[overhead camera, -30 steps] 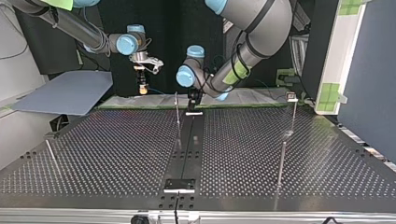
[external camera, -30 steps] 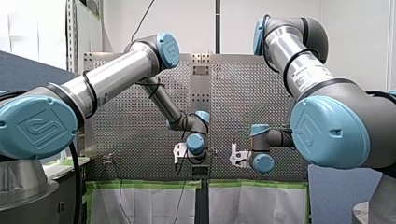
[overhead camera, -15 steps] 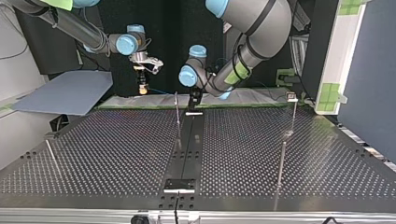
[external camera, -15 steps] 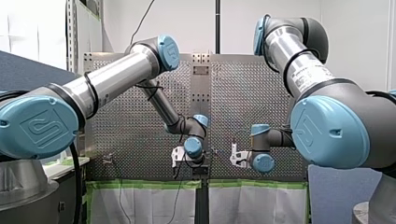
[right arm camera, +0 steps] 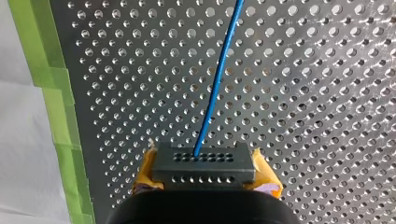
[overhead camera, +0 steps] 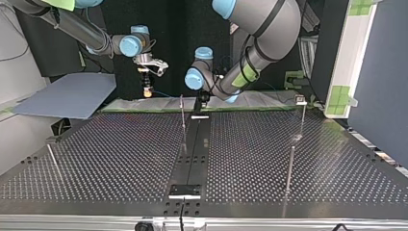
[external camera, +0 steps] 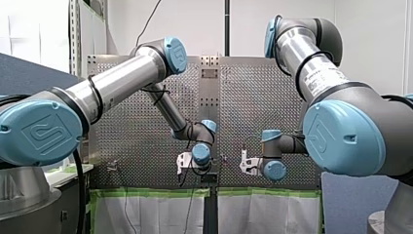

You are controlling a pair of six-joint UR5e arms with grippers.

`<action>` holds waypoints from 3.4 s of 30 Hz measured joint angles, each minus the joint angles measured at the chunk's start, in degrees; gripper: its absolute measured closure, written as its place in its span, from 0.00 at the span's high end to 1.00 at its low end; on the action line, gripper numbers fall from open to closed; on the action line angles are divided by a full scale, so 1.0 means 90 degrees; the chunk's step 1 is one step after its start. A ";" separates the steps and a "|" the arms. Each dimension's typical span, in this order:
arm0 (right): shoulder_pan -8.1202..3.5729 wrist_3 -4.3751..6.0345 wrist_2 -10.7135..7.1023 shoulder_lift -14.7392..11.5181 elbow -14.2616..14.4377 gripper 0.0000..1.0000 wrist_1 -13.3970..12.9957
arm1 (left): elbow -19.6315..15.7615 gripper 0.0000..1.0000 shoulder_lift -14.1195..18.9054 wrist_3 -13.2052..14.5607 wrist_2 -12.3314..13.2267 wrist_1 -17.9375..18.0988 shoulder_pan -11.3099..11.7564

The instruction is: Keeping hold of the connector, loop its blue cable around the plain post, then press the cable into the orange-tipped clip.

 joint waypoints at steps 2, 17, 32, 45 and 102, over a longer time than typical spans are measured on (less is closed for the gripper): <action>0.0000 0.0003 -0.0004 0.0000 0.0001 0.00 0.0000 | 0.0000 0.54 0.0000 -0.0023 0.0046 0.0028 0.0004; 0.0000 0.0030 -0.0036 0.0000 0.0000 0.00 0.0111 | -0.0012 1.00 0.0005 -0.0100 0.0460 -0.0008 0.0024; 0.0008 -0.0037 -0.0039 0.0000 0.0000 0.00 0.0349 | -0.0578 1.00 0.0483 -0.0120 0.1140 0.0180 0.0002; 0.0046 -0.0057 -0.0065 -0.0001 0.0001 0.00 0.0448 | -0.1351 1.00 0.0592 -0.0138 0.1324 0.0663 -0.0098; 0.0058 0.0030 -0.0212 0.0000 0.0001 0.00 0.0376 | -0.2109 1.00 0.1505 0.0111 0.0201 0.0963 -0.0753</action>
